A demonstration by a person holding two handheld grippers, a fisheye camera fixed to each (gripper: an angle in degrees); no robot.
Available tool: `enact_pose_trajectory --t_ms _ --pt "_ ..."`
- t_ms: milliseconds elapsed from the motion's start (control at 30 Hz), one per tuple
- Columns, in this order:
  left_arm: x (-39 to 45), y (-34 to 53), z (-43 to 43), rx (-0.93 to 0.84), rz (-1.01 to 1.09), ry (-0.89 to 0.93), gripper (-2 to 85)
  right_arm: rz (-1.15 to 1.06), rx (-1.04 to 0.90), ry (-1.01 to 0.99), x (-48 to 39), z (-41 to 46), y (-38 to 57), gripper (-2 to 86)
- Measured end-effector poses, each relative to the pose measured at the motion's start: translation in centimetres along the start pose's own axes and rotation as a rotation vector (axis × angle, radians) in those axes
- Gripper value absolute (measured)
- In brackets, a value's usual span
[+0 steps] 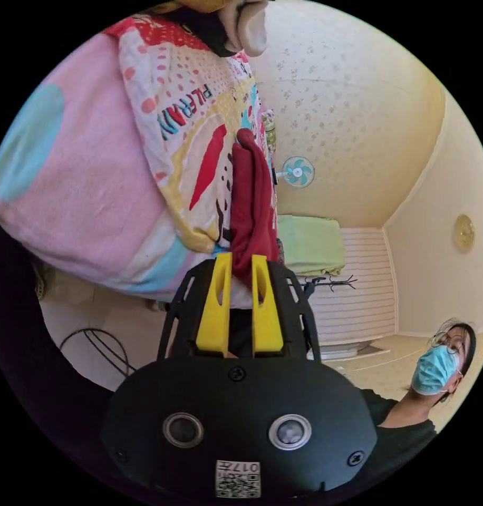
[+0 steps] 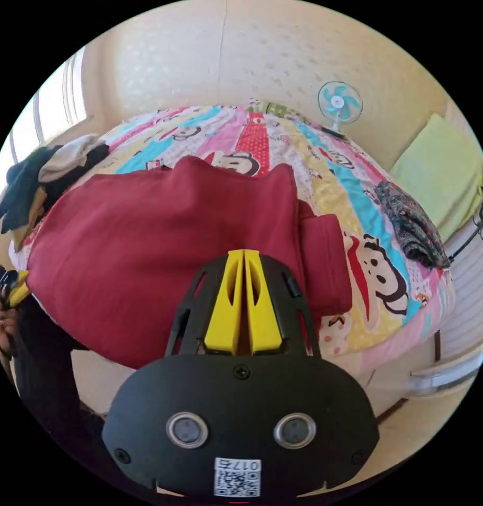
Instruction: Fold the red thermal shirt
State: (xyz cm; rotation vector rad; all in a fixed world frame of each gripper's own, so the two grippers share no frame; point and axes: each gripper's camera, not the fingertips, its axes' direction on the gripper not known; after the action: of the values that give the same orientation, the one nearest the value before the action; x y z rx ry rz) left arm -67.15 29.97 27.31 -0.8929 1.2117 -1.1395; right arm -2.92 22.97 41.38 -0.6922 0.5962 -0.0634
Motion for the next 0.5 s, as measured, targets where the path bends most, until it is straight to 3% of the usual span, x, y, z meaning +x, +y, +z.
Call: enact_pose_trajectory --t_ms 100,200,333,433,500 --pt "8.6 -0.9 1.5 0.087 0.311 0.153 -0.1 -0.056 -0.004 0.018 -0.5 -0.8 -0.1 0.4" --pt "16.9 -1.5 9.1 -0.068 0.615 0.186 -0.8 -0.058 0.028 -0.075 0.9 -2.0 0.5 0.4" --pt "19.2 -0.6 16.9 -0.172 0.659 0.04 -0.6 0.072 0.077 -0.348 5.7 -3.3 2.3 0.4" --pt "16.0 1.1 15.7 -0.111 0.701 0.006 0.6 0.102 0.08 -0.526 8.6 -3.5 3.1 0.5" --pt "11.2 2.6 12.2 -0.007 0.65 -0.203 7.5 0.133 0.084 -0.547 9.7 -3.7 3.2 0.5"
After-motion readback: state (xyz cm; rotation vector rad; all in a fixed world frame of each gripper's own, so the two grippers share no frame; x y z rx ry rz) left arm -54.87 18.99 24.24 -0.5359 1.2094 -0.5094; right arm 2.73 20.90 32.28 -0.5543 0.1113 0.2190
